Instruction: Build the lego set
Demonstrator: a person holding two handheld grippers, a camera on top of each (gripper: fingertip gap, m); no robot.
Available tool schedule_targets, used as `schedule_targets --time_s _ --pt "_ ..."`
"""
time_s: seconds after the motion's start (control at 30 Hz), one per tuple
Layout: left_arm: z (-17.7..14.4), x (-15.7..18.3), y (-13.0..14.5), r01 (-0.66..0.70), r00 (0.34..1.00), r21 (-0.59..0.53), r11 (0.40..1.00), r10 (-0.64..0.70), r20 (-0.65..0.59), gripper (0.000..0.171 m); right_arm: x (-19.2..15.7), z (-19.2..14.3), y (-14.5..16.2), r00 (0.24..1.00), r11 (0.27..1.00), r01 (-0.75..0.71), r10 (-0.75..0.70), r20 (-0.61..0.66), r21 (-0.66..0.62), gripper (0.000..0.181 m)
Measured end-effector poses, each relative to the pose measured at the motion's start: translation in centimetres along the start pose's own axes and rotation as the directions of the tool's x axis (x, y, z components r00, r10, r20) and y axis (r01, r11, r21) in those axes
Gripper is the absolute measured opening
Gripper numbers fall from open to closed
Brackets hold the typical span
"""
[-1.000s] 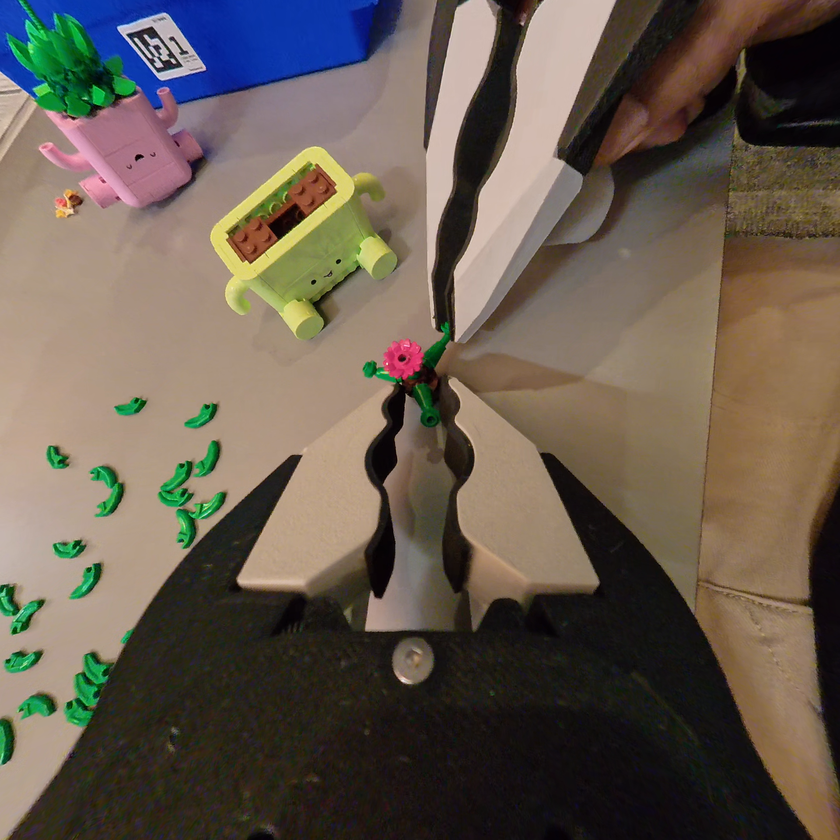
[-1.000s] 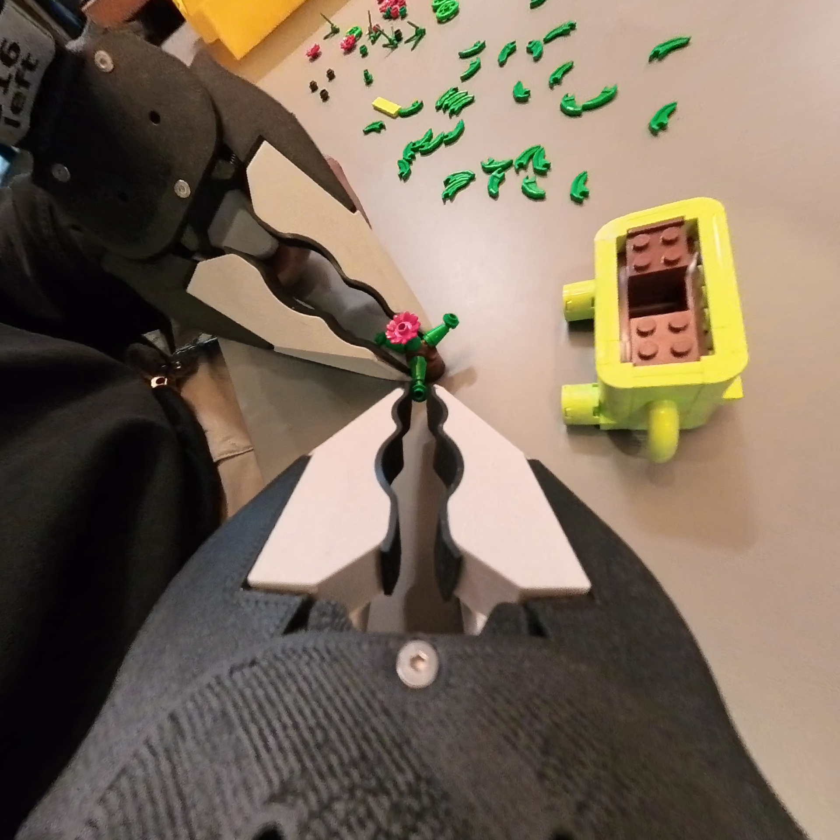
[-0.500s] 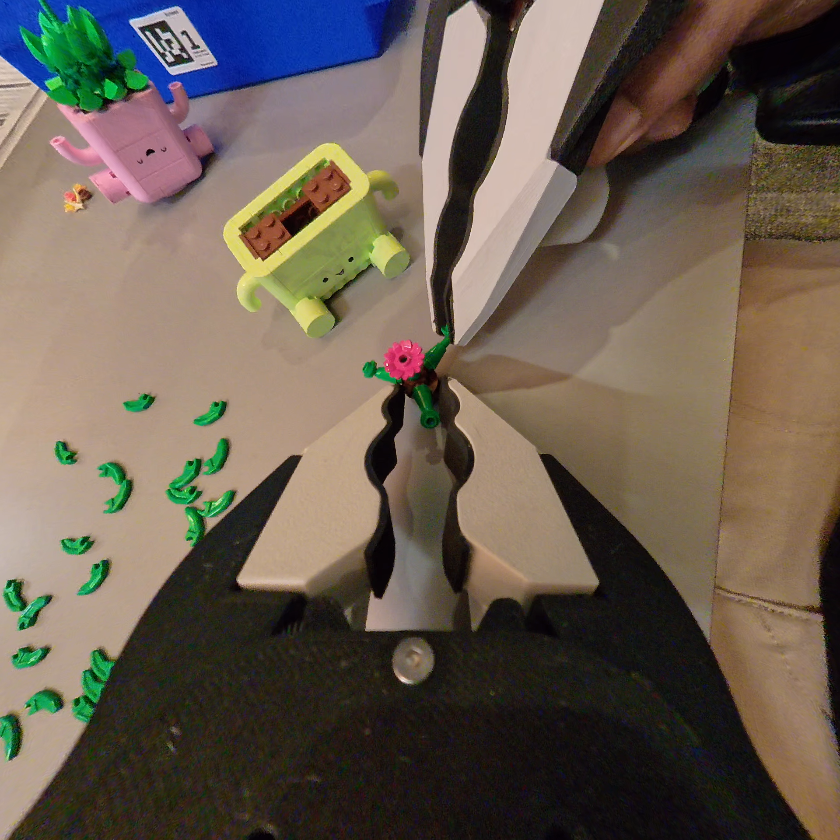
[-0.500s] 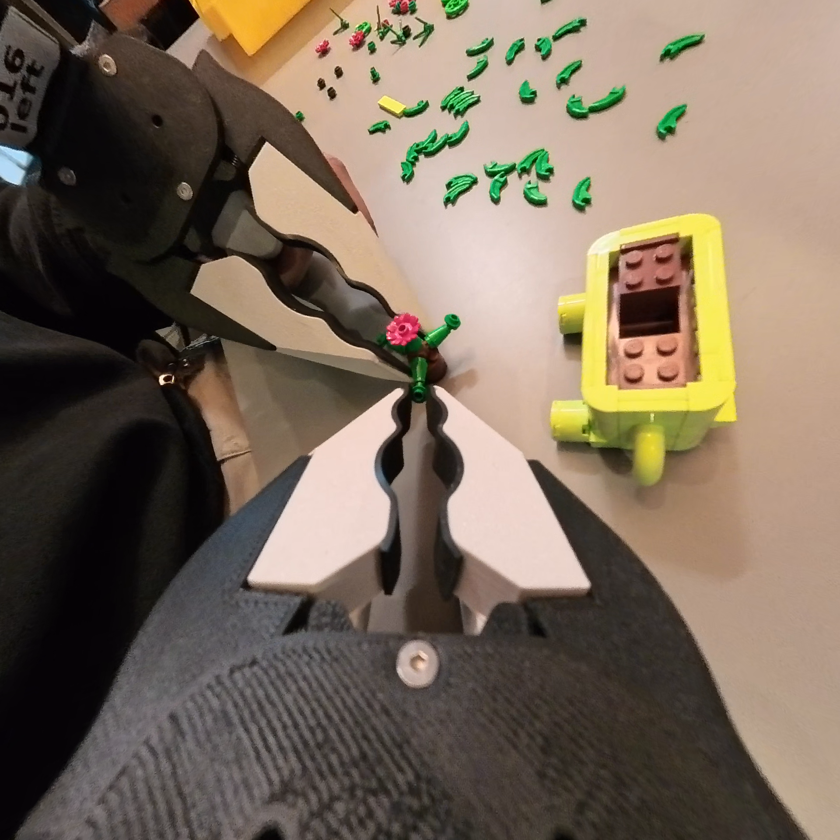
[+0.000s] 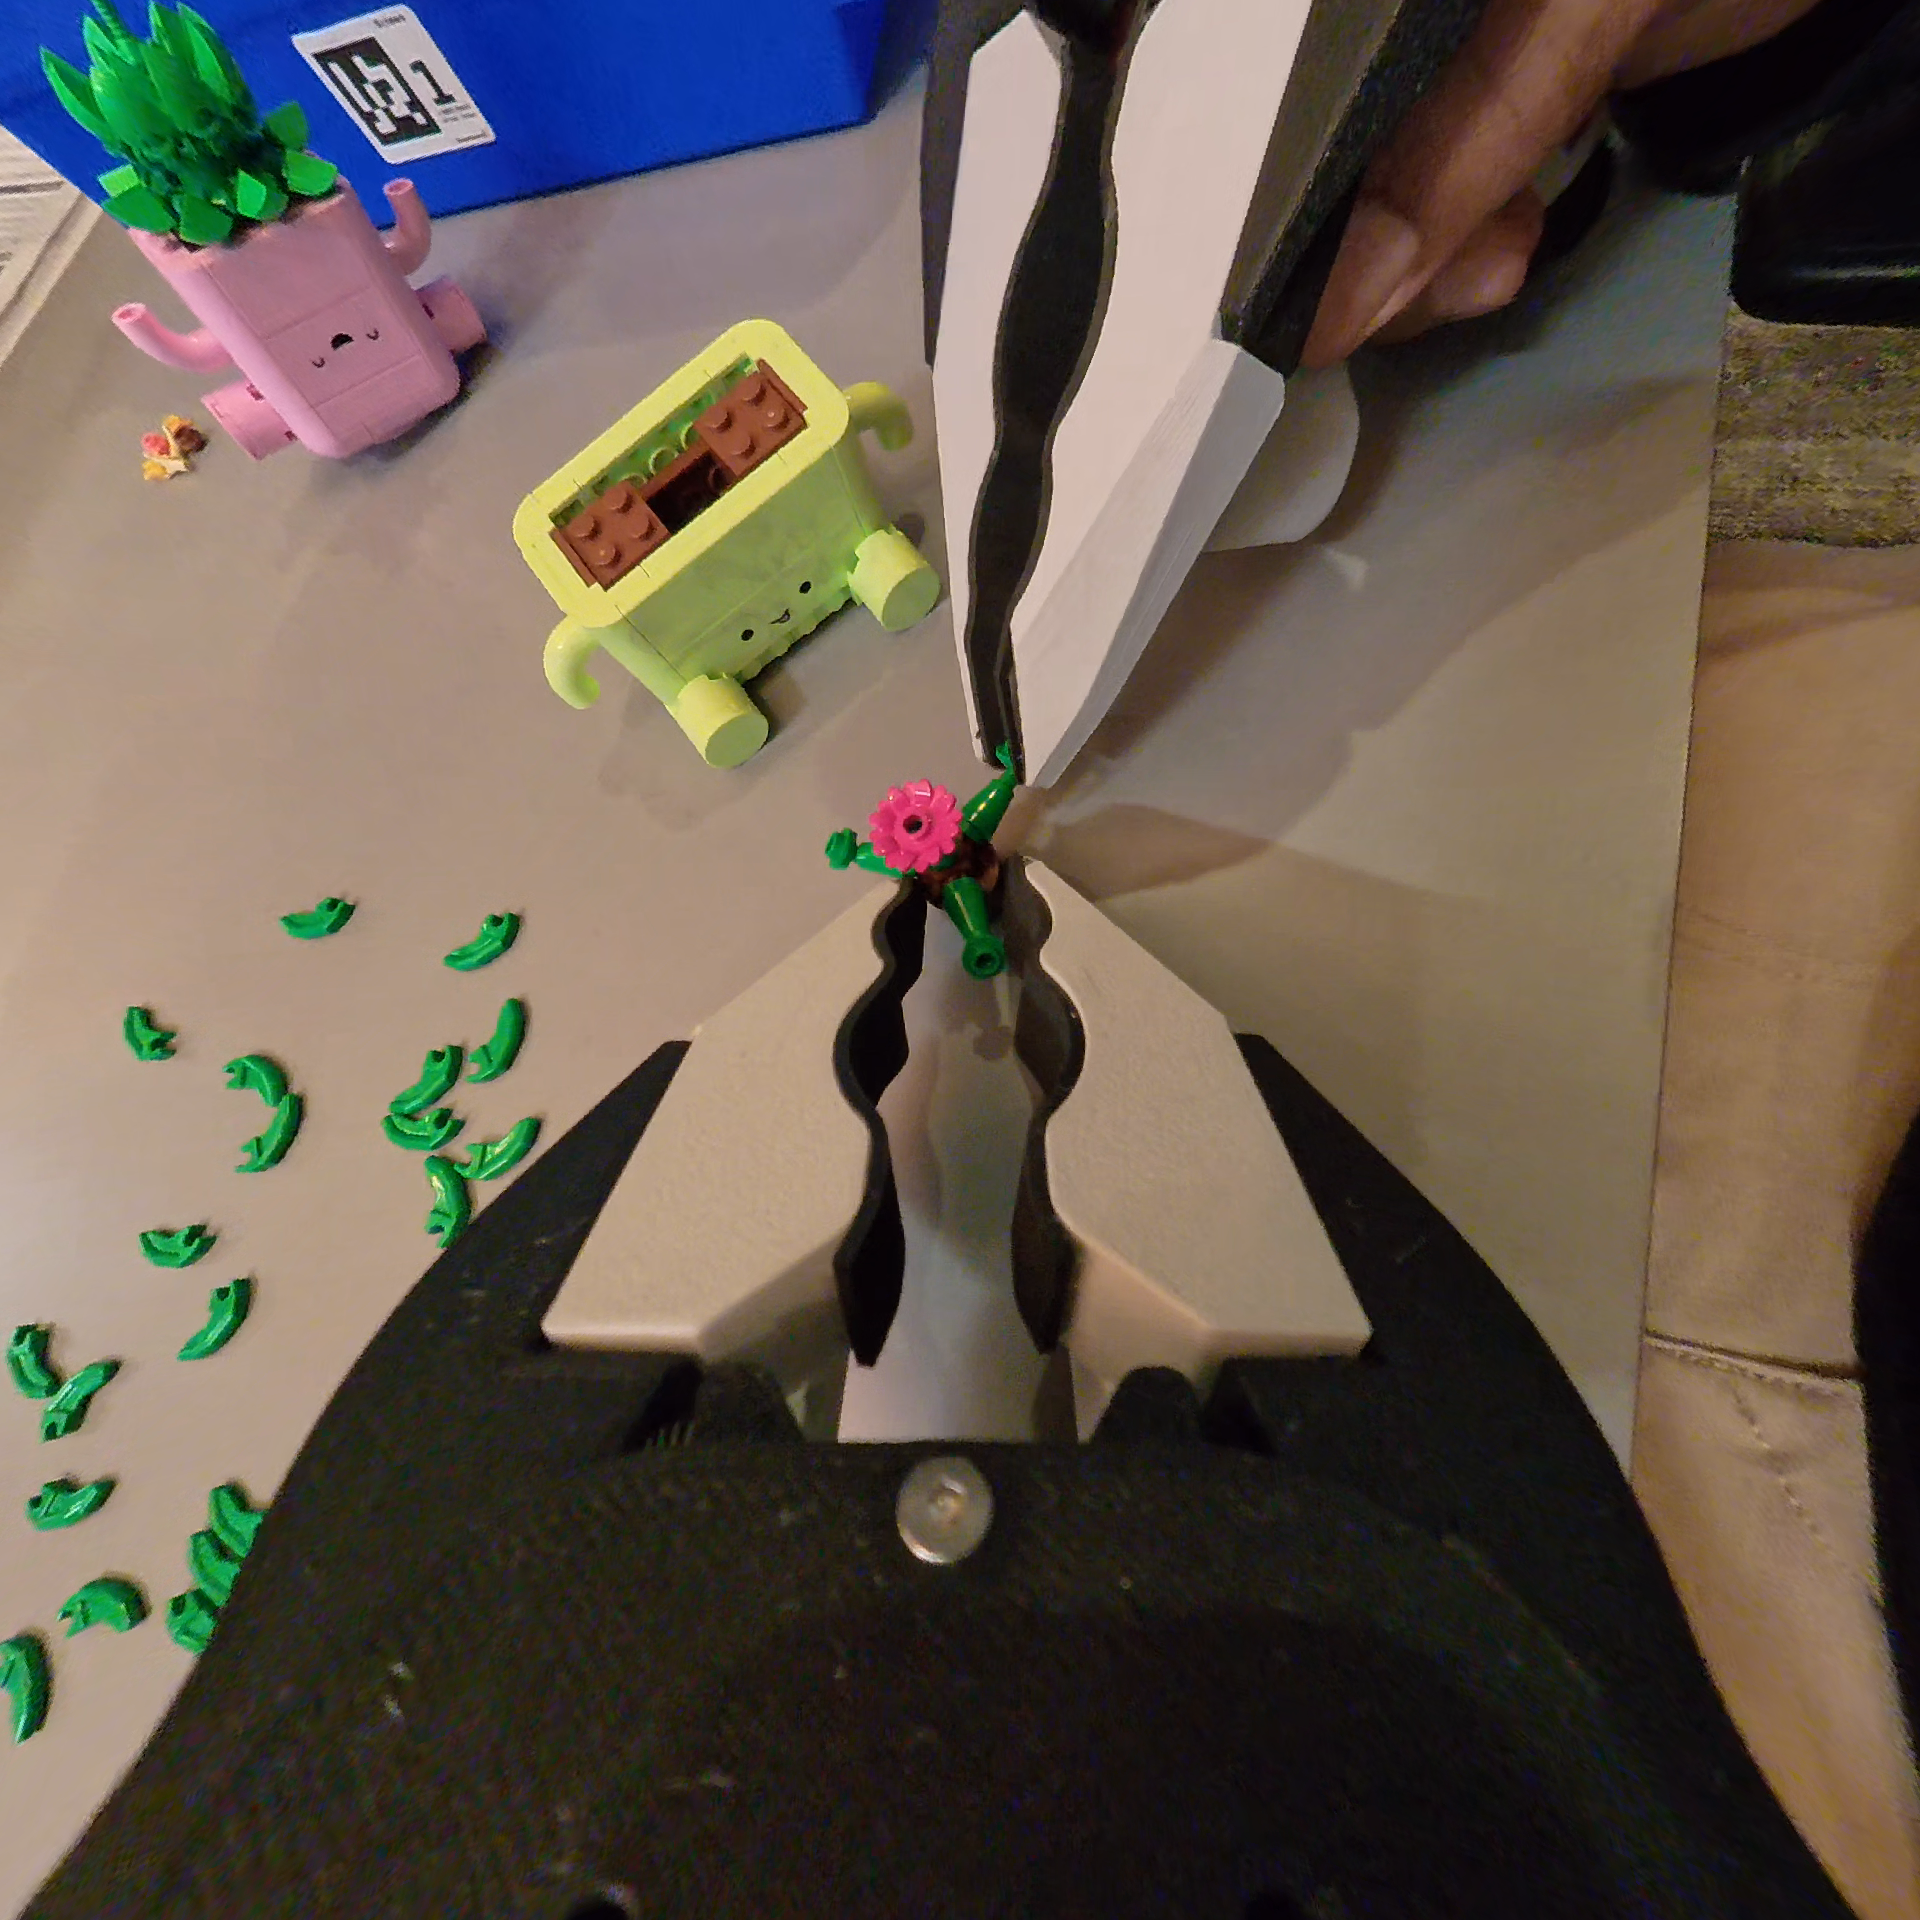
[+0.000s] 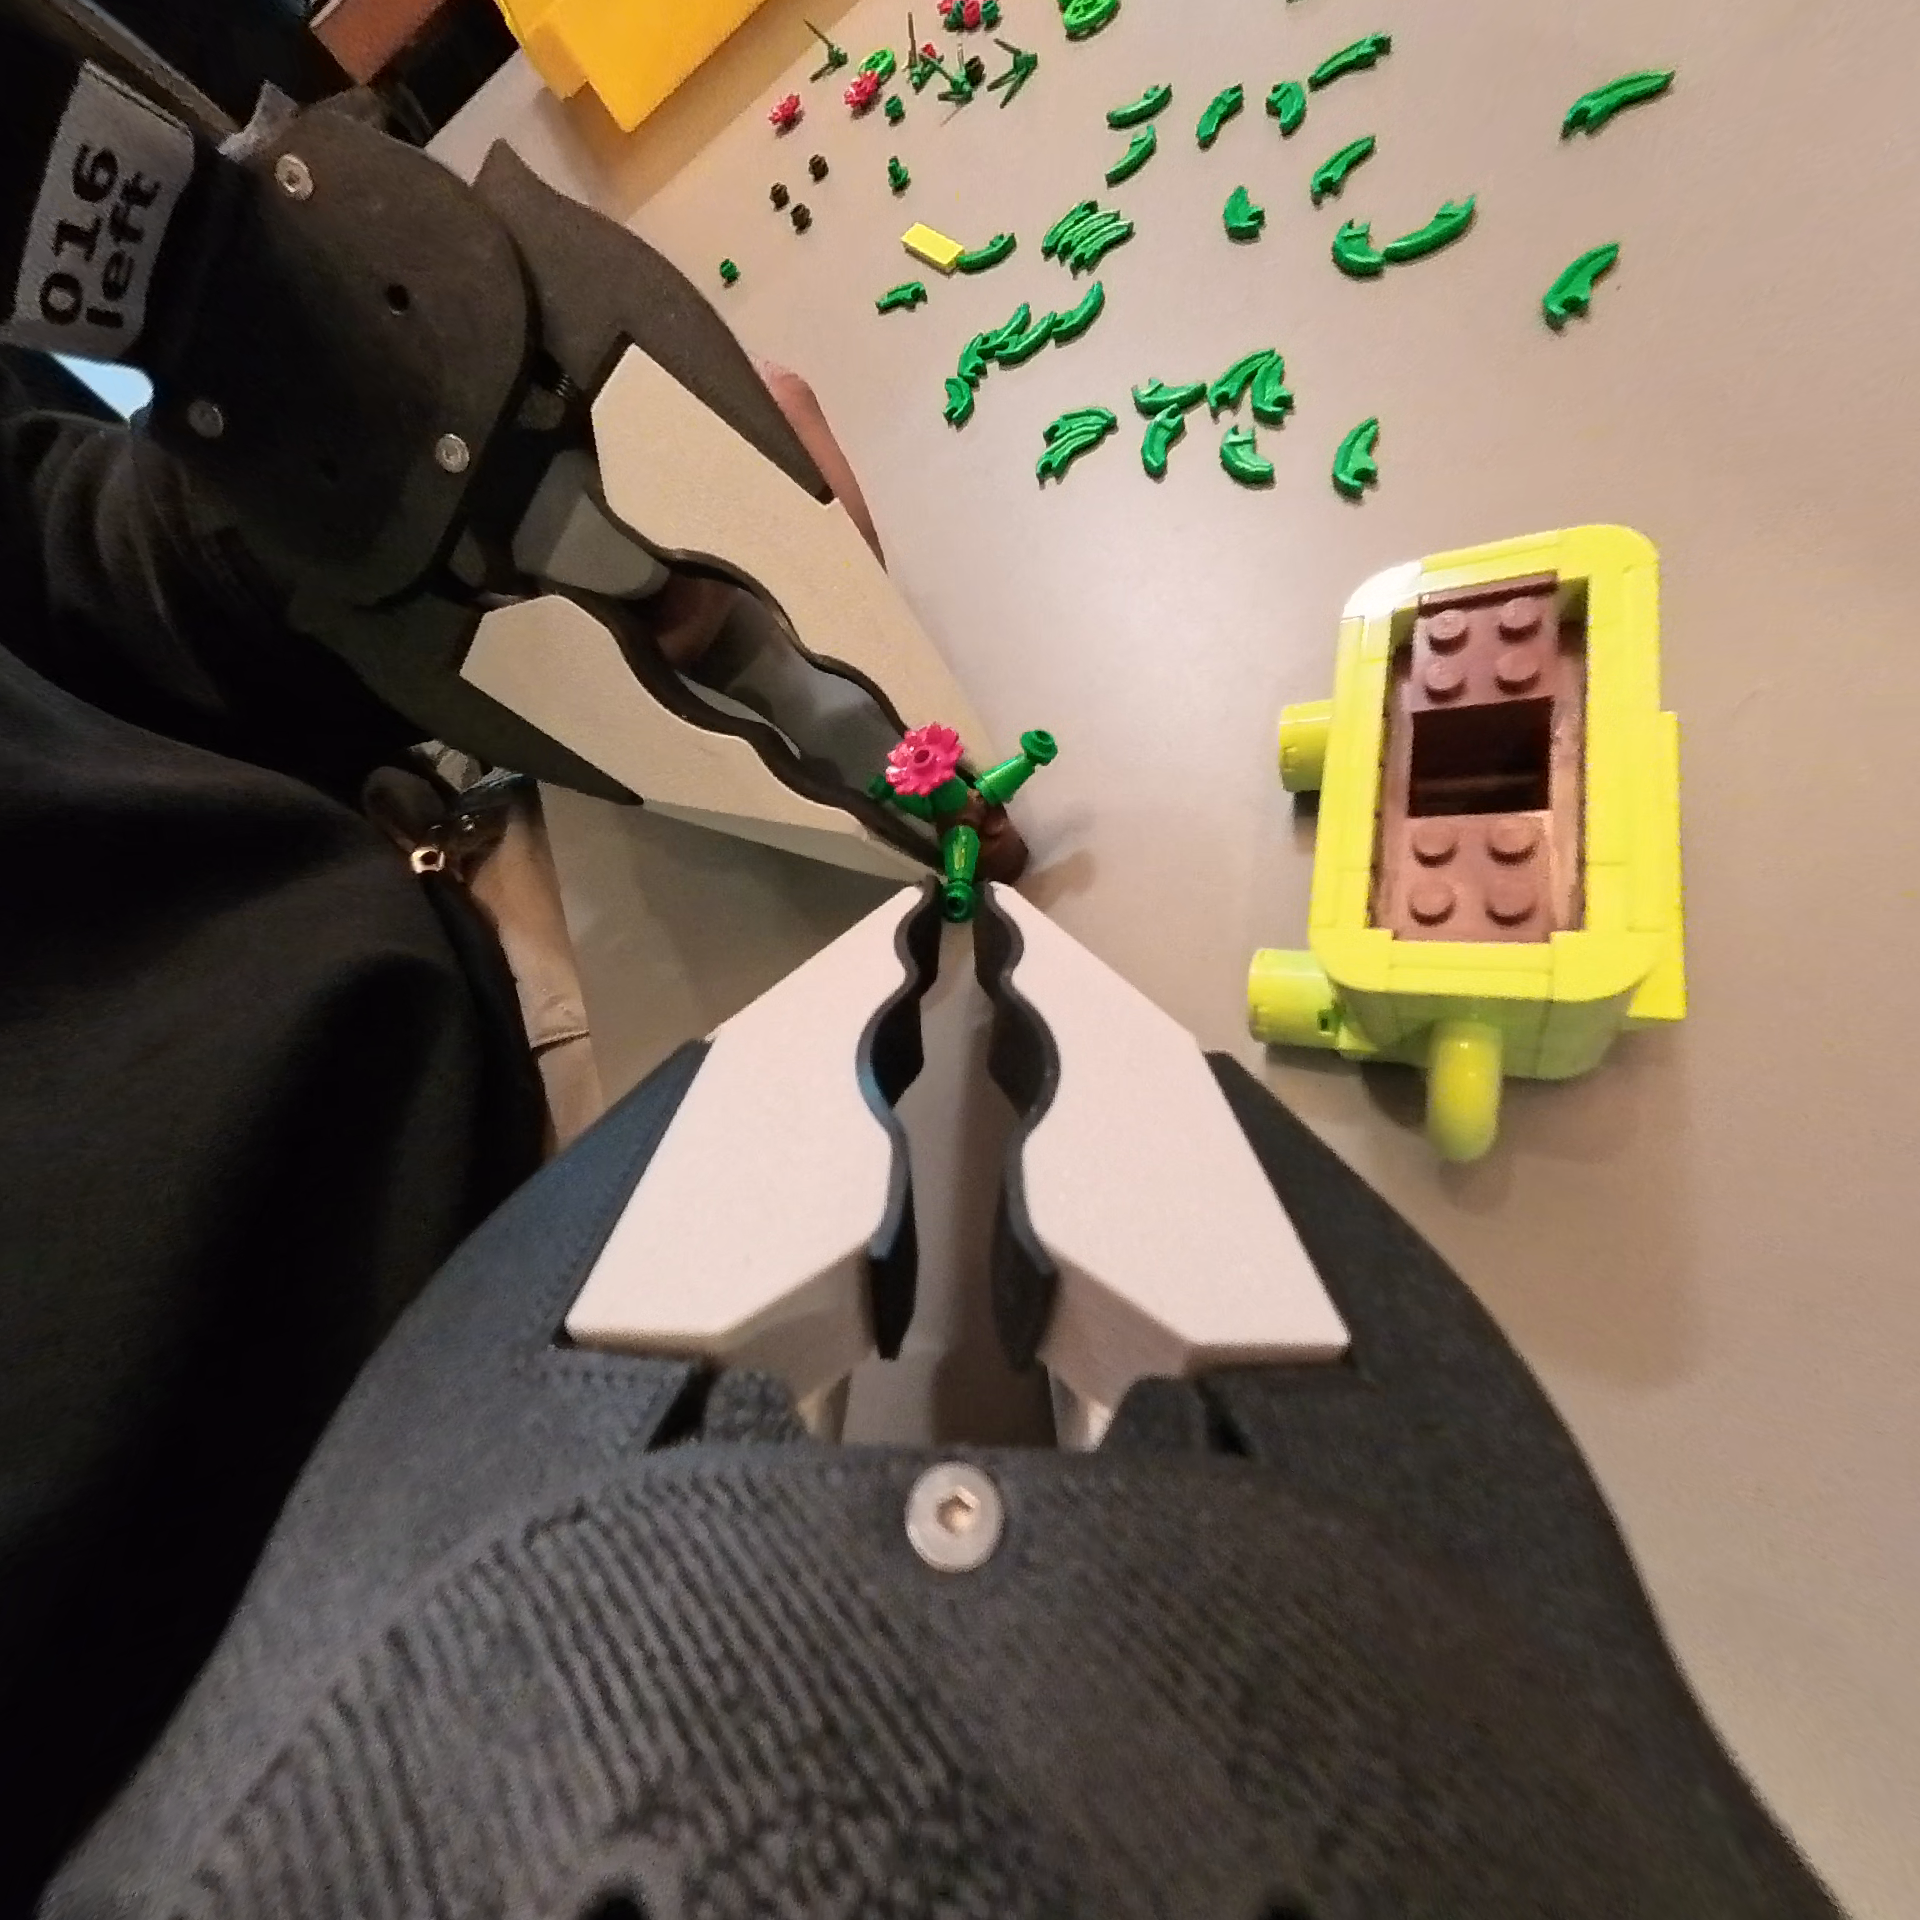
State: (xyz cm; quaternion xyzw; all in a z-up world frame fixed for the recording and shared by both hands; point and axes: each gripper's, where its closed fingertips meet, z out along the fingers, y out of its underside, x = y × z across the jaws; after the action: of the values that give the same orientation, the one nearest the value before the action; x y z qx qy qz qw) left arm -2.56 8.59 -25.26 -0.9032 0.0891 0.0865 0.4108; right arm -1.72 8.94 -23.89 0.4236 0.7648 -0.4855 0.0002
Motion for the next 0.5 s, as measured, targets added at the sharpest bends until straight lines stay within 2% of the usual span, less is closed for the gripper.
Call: schedule_targets --time_s 0.5 --pt "0.03 -0.03 0.04 -0.019 1.000 0.000 1.000 0.019 0.006 0.014 -0.04 0.23 -0.24 0.999 0.999 0.051 -0.051 0.012 -0.013 0.004"
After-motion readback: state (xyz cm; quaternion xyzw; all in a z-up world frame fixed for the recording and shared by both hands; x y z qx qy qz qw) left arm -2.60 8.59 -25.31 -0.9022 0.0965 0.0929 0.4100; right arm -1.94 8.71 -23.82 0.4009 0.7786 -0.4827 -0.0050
